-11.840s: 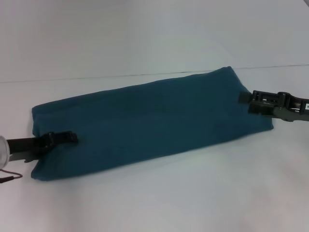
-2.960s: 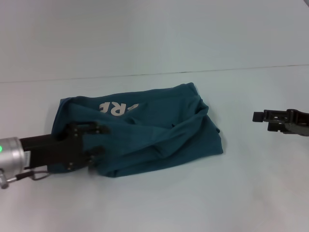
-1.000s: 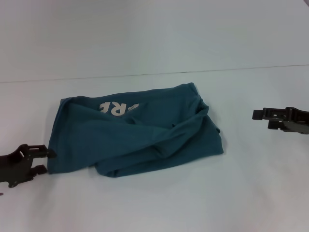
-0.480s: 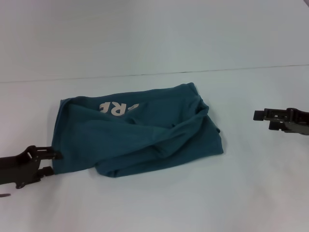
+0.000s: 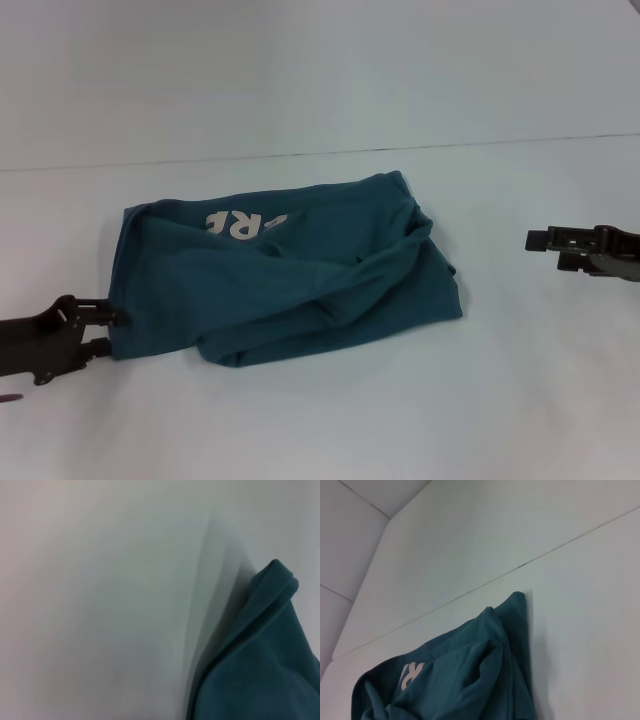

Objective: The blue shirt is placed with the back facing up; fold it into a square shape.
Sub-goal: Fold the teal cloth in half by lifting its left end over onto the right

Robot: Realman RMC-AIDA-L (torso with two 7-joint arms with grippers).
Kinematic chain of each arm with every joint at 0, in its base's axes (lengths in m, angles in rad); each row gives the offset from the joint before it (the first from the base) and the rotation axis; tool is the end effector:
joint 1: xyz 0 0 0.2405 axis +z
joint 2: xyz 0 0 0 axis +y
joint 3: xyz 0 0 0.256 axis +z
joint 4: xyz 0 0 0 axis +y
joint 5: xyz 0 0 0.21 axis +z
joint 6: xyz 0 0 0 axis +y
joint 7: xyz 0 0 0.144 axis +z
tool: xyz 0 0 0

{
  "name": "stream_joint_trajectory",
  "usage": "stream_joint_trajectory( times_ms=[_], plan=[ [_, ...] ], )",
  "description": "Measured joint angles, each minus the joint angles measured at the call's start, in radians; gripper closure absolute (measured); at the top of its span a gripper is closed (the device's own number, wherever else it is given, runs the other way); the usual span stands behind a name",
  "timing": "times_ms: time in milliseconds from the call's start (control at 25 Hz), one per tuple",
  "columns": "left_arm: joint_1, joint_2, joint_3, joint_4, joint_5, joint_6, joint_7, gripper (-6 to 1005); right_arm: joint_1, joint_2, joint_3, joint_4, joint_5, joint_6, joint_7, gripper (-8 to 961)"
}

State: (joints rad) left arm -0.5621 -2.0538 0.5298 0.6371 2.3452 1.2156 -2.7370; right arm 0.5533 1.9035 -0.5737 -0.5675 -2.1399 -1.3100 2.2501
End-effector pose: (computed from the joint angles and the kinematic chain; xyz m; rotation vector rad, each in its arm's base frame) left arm -0.3325 0.3549 0.0155 -1.5747 -2.2377 -0.5903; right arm 0.3328 0.3657 0.0708 -2.0145 1.7368 0.6188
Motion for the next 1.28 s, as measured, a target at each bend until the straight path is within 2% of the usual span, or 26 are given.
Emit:
stream_joint_trajectory(
  times_ms=[1000,1280],
  plan=[
    [-0.025,-0.004,0.036,-0.012,0.009,0.015,-0.007,703,0.0,0.0,0.001,0.0,0.0,-0.006,0.0,71],
    [-0.027,0.0,0.031,-0.011,0.009,0.036,-0.009,913,-0.001,0.0,0.001,0.0,0.0,-0.008,0.001,71]
  ],
)
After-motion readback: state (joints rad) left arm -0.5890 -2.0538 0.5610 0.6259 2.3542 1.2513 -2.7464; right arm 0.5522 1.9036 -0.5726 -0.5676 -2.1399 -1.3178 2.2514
